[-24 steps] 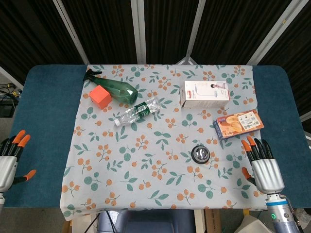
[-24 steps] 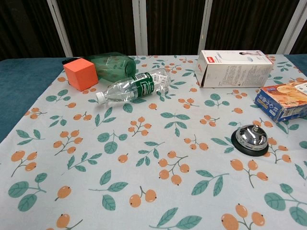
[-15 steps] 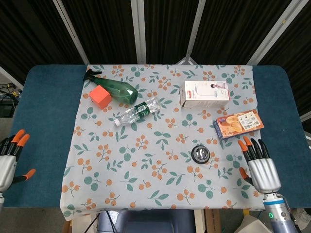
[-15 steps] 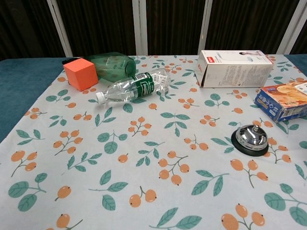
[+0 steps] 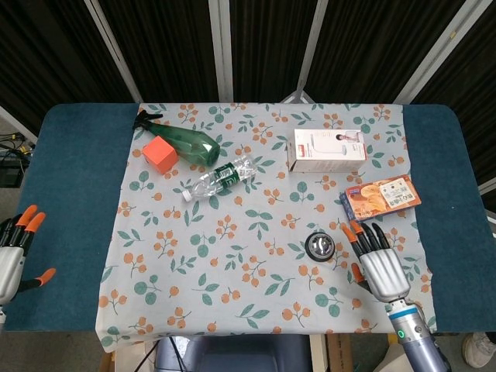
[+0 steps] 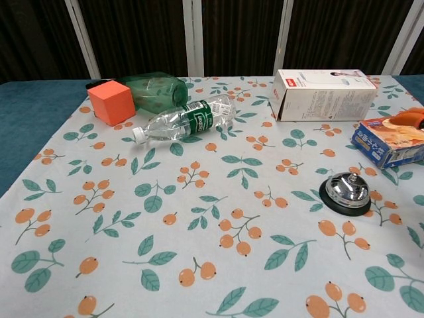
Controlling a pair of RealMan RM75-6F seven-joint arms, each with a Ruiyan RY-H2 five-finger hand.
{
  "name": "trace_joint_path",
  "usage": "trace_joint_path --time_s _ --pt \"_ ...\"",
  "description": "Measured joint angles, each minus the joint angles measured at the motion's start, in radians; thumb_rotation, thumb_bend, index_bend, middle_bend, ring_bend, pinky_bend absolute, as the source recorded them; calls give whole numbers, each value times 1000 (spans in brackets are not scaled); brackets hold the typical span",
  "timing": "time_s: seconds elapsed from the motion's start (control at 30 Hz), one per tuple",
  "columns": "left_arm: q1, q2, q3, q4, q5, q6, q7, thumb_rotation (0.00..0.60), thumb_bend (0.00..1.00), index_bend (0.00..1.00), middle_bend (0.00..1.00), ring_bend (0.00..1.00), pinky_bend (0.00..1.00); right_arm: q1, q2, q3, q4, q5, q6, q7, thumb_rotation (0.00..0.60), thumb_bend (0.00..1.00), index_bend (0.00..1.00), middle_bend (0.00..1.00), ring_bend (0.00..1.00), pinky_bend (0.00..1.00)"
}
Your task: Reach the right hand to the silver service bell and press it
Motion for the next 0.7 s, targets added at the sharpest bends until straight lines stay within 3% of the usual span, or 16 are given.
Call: trace_joint_path --time_s 0.17,0.7 --pt "1 -1 2 2 0 -1 -1 600 7 0 0 0 0 23 -47 -1 14 37 -45 -68 600 839 0 0 0 0" --pt "-3 -3 0 -2 -8 -8 8 600 7 0 0 0 0 54 -110 -7 64 122 -109 -154 600 843 0 0 0 0"
